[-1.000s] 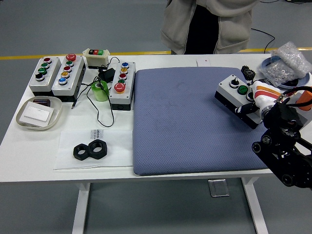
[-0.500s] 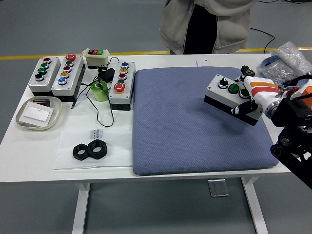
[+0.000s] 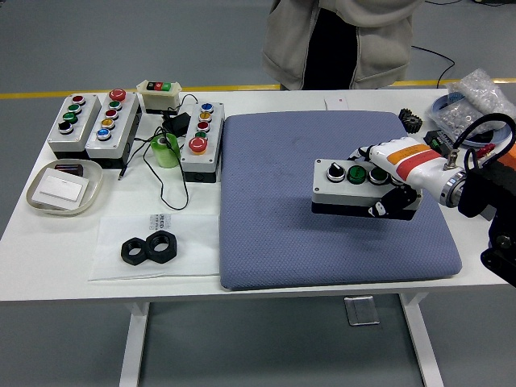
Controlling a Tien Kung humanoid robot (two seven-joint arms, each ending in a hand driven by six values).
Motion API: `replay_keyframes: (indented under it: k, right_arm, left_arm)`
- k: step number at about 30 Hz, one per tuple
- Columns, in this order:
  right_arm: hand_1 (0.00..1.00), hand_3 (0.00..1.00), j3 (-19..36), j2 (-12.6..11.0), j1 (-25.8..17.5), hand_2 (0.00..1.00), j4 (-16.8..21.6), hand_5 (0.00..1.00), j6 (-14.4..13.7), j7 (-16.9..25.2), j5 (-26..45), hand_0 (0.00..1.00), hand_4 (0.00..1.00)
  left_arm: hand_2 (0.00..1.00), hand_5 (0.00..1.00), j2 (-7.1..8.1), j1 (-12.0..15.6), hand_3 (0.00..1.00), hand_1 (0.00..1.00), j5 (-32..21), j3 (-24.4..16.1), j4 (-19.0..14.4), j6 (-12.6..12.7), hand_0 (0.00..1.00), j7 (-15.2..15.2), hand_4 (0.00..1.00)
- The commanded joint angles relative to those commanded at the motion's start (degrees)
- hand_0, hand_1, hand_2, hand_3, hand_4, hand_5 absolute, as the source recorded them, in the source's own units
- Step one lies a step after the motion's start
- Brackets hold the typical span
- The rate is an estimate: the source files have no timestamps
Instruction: Pick up the button,place it on the desk,press the button,press the button
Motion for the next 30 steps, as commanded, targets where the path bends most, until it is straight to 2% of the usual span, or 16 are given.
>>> replay_keyframes:
  k: [1,4,7,18,30]
  right_arm:
    - [0.401,0.619,-0.1,0.0,0.0,0.471,0.0,0.058,-0.1,0.6,0.3,0.337,0.879]
    - [0.401,0.619,-1.2,-0.1,0.4,0.471,-0.6,0.058,-0.3,3.8,1.8,0.337,0.879]
    - [0.400,0.618,-2.1,0.1,0.7,0.470,-1.2,0.053,-0.5,5.2,2.3,0.340,0.876]
    - [0.404,0.618,-5.5,2.4,2.1,0.472,-5.5,0.044,-1.8,7.9,3.3,0.342,0.872]
    - [0.405,0.622,-8.7,3.1,2.5,0.475,-6.9,0.038,-4.1,10.6,3.6,0.345,0.860]
  left_arm:
    - [0.880,0.998,-0.01,0.0,0.831,0.826,0.0,0.0,0.0,0.0,0.715,0.0,0.641]
    - [0.880,0.998,-0.02,0.0,0.831,0.826,0.3,-0.1,0.0,0.0,0.715,0.1,0.641]
    - [0.880,0.998,-0.04,0.0,0.831,0.826,0.3,-0.2,0.0,0.0,0.715,0.1,0.642]
    - [0.879,0.998,-0.07,0.6,0.830,0.826,0.8,-0.6,-0.1,0.1,0.713,0.2,0.640]
    - [0.878,0.998,-0.15,0.7,0.830,0.825,1.2,-1.0,0.0,0.2,0.713,0.4,0.644]
